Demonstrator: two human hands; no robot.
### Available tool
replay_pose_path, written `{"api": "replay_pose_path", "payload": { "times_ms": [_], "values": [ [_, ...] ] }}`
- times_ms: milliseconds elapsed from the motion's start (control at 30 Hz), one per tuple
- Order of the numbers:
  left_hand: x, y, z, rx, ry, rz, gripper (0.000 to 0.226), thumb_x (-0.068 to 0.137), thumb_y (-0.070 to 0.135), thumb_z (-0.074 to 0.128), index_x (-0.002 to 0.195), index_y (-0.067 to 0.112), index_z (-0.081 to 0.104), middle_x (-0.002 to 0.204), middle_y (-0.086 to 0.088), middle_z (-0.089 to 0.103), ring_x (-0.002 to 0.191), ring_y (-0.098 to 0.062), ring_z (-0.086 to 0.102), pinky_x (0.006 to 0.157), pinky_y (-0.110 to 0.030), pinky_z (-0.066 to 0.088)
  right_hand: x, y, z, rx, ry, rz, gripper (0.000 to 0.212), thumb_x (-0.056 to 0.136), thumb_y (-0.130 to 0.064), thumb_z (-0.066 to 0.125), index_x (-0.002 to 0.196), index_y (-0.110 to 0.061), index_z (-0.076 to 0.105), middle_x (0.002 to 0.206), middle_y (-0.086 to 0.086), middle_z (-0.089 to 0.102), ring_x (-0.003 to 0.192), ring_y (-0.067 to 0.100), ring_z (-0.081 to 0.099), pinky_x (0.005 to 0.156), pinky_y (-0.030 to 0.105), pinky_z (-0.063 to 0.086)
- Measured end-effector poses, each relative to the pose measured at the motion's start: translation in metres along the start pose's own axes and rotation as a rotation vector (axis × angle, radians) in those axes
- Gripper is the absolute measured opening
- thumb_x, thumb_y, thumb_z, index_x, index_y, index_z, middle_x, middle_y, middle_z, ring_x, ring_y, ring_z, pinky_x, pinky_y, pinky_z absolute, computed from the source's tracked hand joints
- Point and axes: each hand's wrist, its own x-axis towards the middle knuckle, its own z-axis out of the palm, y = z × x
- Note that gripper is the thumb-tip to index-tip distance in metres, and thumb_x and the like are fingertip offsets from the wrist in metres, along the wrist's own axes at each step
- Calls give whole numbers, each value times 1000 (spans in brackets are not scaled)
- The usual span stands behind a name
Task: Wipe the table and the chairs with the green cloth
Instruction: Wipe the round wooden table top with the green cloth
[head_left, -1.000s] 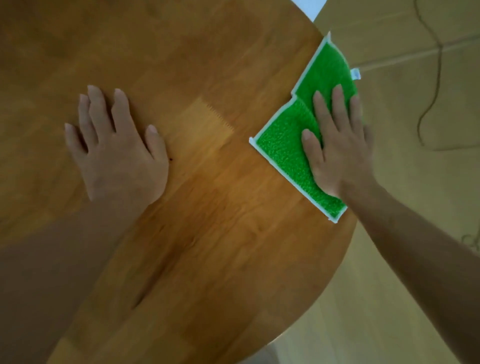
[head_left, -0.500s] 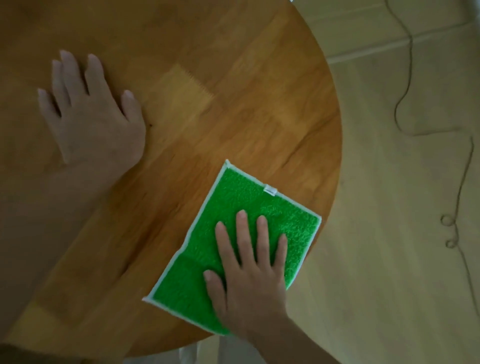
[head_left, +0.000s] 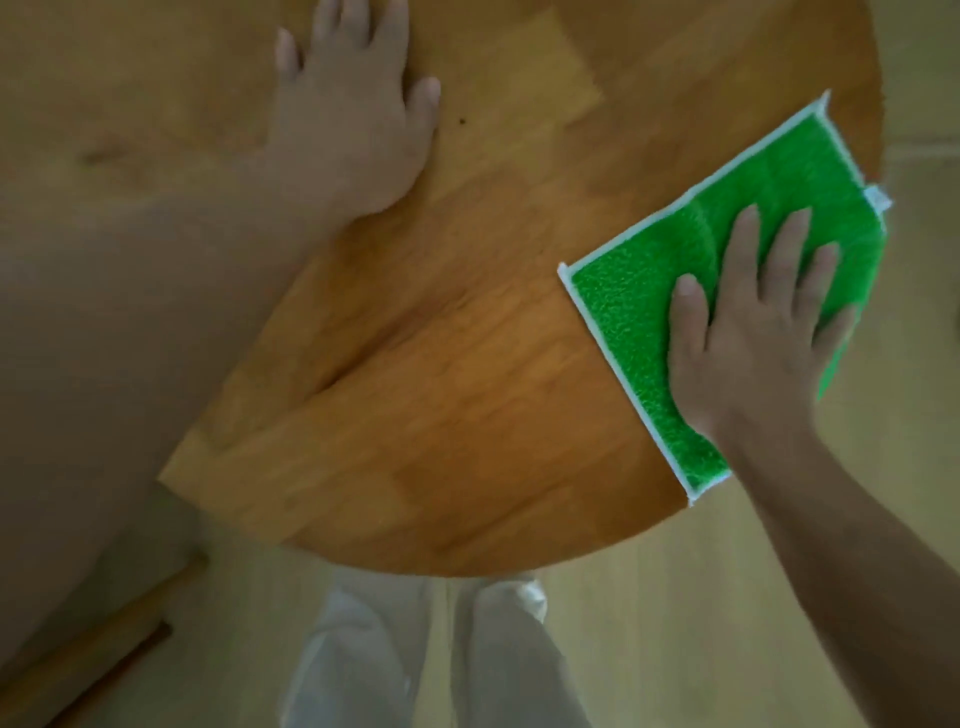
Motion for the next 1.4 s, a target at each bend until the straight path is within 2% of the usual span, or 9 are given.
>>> {"api": "replay_pose_path", "payload": {
  "times_ms": [233, 400, 533, 667, 833, 967, 1067, 1200, 1400],
  "values": [
    [-90, -9, 13, -93, -128, -15, 58, 103, 45, 23, 155, 27, 5, 163, -1, -5, 149, -19, -7, 117, -47, -3, -86, -63, 23, -115, -108, -333, 68, 97, -52, 20, 153, -14, 18, 159, 20, 14, 144, 46, 12, 108, 70, 12],
    [-144, -25, 11, -172, -201, -90, 55, 103, 37, 20, 155, 32, 2, 162, 9, -8, 147, -9, -13, 117, -44, -8, -130, -114, 42, -154, -197, -683, 66, 95, -54, 27, 150, -16, 30, 157, 18, 23, 142, 47, 20, 107, 71, 11],
    [-181, -48, 5, -294, -127, -292, 56, 100, 36, 17, 155, 29, 6, 162, 9, -2, 138, 5, -17, 115, -33, -12, -133, -151, 47, -133, -251, -878, 65, 94, -54, 31, 149, -19, 32, 157, 14, 27, 143, 43, 20, 109, 69, 8],
    [-203, -63, 4, -360, 44, -449, 66, 93, 38, 22, 155, 21, 8, 162, 2, 3, 138, 4, -10, 115, -33, -6, -109, -193, 49, -119, -212, -1061, 64, 92, -53, 32, 150, -26, 31, 158, 5, 25, 147, 35, 12, 111, 65, 2],
    [-200, -59, 5, -420, 194, -501, 66, 94, 33, 27, 155, 17, 9, 162, 0, 1, 141, 0, -10, 117, -31, -5, -87, -233, 56, -160, -211, -1100, 76, 91, -57, 33, 154, -32, 0, 163, -1, -7, 147, 31, -12, 112, 62, -10],
    [-189, -37, 5, -531, 161, -306, 57, 98, 32, 29, 152, 18, 21, 157, 7, 10, 145, -2, 2, 119, -27, 4, -92, -209, 48, -147, -217, -1131, 84, 91, -52, 40, 151, -20, -9, 161, 3, -7, 148, 28, -10, 116, 57, -7],
    [-185, -32, 13, -595, 65, -226, 56, 99, 36, 25, 152, 18, 21, 160, 3, 17, 145, -1, 4, 118, -21, 2, -97, -172, 39, -48, -217, -1074, 76, 91, -49, 39, 153, -15, 12, 160, 7, 16, 149, 26, 8, 119, 52, 10],
    [-186, -33, 26, -395, 24, -150, 59, 99, 44, 13, 152, 18, 18, 161, -1, 13, 148, -9, -1, 118, -24, -5, -84, -128, 32, -17, -213, -942, 68, 98, -51, 31, 152, -11, 21, 159, 9, 20, 148, 23, 13, 118, 41, 13],
    [-200, -53, 22, -336, -32, -19, 62, 100, 49, 23, 153, 21, 6, 160, 0, 2, 148, -11, -6, 118, -26, -6, -77, -130, 18, -7, -212, -944, 63, 95, -47, 37, 144, -8, 42, 153, 11, 34, 143, 26, 28, 112, 50, 24]
  ]
}}
